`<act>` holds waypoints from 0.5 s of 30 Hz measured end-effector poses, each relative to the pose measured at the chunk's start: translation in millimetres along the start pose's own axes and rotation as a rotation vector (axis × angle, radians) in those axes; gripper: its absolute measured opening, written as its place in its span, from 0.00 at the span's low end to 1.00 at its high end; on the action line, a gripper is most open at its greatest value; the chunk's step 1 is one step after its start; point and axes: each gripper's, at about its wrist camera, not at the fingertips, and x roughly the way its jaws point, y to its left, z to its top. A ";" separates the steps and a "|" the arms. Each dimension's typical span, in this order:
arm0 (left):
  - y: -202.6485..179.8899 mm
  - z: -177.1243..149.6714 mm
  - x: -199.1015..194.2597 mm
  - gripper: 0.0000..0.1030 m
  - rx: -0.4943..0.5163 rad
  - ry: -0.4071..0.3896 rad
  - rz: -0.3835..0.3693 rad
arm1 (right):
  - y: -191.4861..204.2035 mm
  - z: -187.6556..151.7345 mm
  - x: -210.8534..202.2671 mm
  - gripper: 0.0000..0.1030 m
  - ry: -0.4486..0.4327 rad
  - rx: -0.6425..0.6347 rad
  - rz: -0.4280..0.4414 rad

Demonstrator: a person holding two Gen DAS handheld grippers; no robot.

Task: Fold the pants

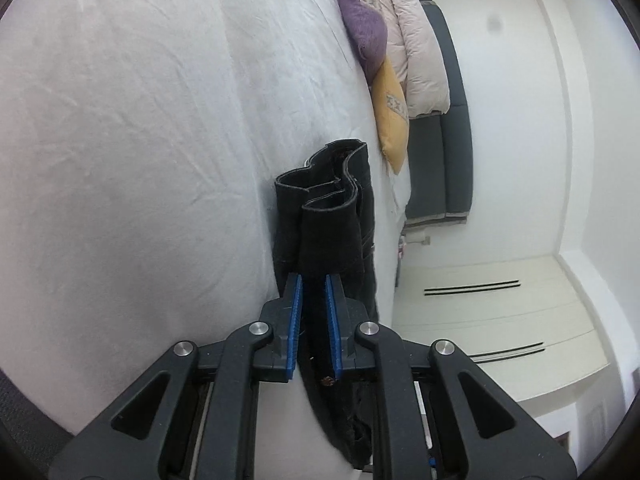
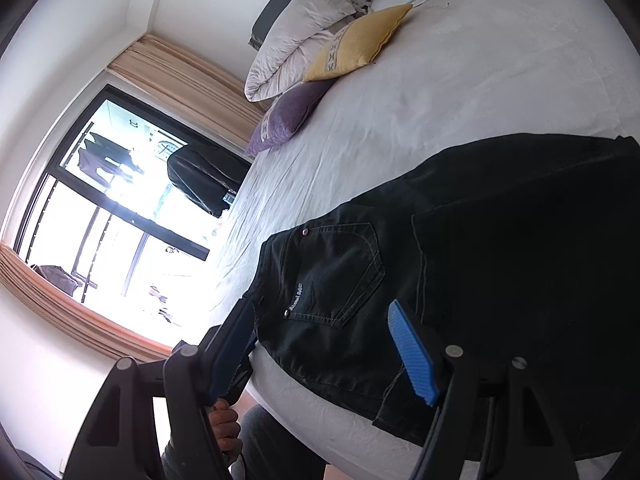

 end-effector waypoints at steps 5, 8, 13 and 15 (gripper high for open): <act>-8.4 8.3 21.2 0.13 -0.007 0.028 -0.120 | 4.0 -2.3 0.8 0.70 0.008 -0.014 0.001; -7.2 5.8 19.2 0.31 0.018 0.022 -0.181 | 4.4 -2.9 0.5 0.70 0.005 -0.013 0.001; -16.5 7.4 22.9 0.52 0.051 0.035 -0.186 | 6.2 -4.4 2.9 0.71 0.012 -0.015 -0.002; -22.4 7.4 19.7 0.52 0.064 0.022 -0.127 | 7.8 -4.6 2.9 0.71 0.013 -0.021 -0.002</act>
